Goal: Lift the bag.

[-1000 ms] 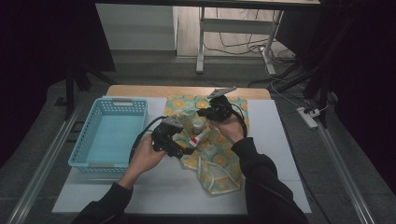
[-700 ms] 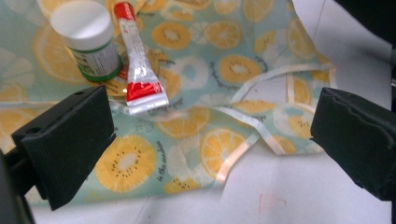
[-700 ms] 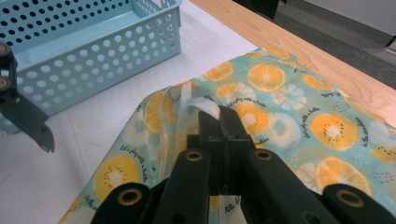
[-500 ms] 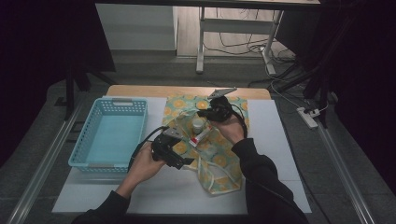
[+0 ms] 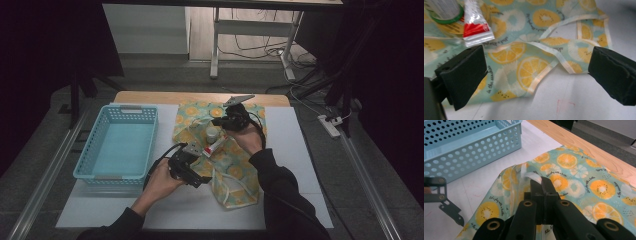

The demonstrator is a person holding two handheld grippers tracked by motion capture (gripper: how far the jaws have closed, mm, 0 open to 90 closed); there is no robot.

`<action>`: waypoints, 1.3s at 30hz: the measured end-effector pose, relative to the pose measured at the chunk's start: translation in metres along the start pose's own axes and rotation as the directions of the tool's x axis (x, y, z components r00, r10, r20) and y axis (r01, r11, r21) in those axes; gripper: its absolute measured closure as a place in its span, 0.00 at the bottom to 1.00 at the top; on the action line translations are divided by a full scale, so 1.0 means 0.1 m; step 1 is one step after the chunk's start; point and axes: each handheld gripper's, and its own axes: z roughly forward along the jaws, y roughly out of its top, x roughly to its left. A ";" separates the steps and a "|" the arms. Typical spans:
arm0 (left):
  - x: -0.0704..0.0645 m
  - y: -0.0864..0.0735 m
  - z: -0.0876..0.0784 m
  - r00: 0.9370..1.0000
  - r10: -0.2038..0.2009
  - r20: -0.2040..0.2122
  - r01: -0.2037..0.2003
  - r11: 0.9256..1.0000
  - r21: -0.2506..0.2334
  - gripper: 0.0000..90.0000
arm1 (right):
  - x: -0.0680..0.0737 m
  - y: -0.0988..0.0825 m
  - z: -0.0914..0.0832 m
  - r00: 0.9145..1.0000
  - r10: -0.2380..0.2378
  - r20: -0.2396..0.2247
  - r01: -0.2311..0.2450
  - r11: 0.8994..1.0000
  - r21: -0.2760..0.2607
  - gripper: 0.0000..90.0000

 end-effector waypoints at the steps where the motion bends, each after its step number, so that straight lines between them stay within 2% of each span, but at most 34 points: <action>1: 0.00 -0.01 0.02 1.000 0.006 -0.001 -0.006 1.000 0.007 0.02 | 0.00 0.00 0.00 1.000 0.001 0.001 -0.001 1.000 0.000 1.00; 6: 0.03 -0.06 0.13 0.999 0.031 -0.022 -0.030 0.998 0.052 0.02 | 0.01 0.00 0.01 1.000 -0.001 -0.003 0.001 1.000 0.001 1.00; 13: 0.10 -0.15 0.26 0.999 0.030 -0.043 -0.026 0.996 0.089 0.02 | 0.02 -0.02 0.03 1.000 0.002 -0.006 -0.002 1.000 0.005 1.00; 16: 0.11 -0.17 0.31 0.996 0.053 -0.079 -0.043 0.992 0.118 0.05 | 0.02 -0.03 0.03 1.000 0.001 -0.007 -0.001 1.000 0.006 1.00; 17: 0.11 -0.17 0.33 0.993 0.060 -0.102 -0.046 0.990 0.130 0.07 | 0.01 -0.03 0.04 1.000 0.001 -0.007 -0.001 1.000 0.007 1.00; 18: 0.12 -0.18 0.34 0.993 0.063 -0.103 -0.049 0.990 0.135 0.08 | 0.02 -0.03 0.04 1.000 0.002 -0.007 -0.002 1.000 0.008 1.00; 19: 0.13 -0.18 0.34 0.995 0.053 -0.081 -0.042 0.990 0.132 0.09 | 0.02 -0.03 0.04 1.000 0.002 -0.007 -0.002 1.000 0.007 1.00; 21: 0.14 -0.17 0.32 0.996 0.040 -0.082 -0.029 0.991 0.131 0.16 | 0.01 -0.04 0.04 1.000 0.002 -0.008 -0.002 1.000 0.007 1.00; 23: 0.15 -0.16 0.29 0.996 0.048 -0.078 -0.038 0.990 0.134 0.27 | 0.01 -0.04 0.04 1.000 0.002 -0.008 -0.002 1.000 0.007 1.00; 26: 0.17 -0.15 0.27 0.997 0.039 -0.070 -0.029 0.990 0.137 0.42 | 0.01 -0.04 0.04 1.000 0.005 -0.008 -0.005 1.000 0.008 1.00; 32: 0.23 -0.17 0.23 0.997 -0.012 -0.082 0.022 0.992 0.123 0.79 | 0.02 -0.04 0.05 1.000 0.004 -0.009 -0.004 1.000 0.011 1.00; 34: 0.24 -0.17 0.22 0.996 -0.044 -0.081 0.053 0.991 0.121 0.92 | 0.02 -0.04 0.05 1.000 0.004 -0.009 -0.004 1.000 0.010 1.00; 39: 0.23 -0.18 0.20 0.990 -0.099 -0.096 0.109 0.988 0.105 0.99 | 0.01 -0.04 0.04 1.000 0.003 -0.010 -0.003 1.000 0.008 1.00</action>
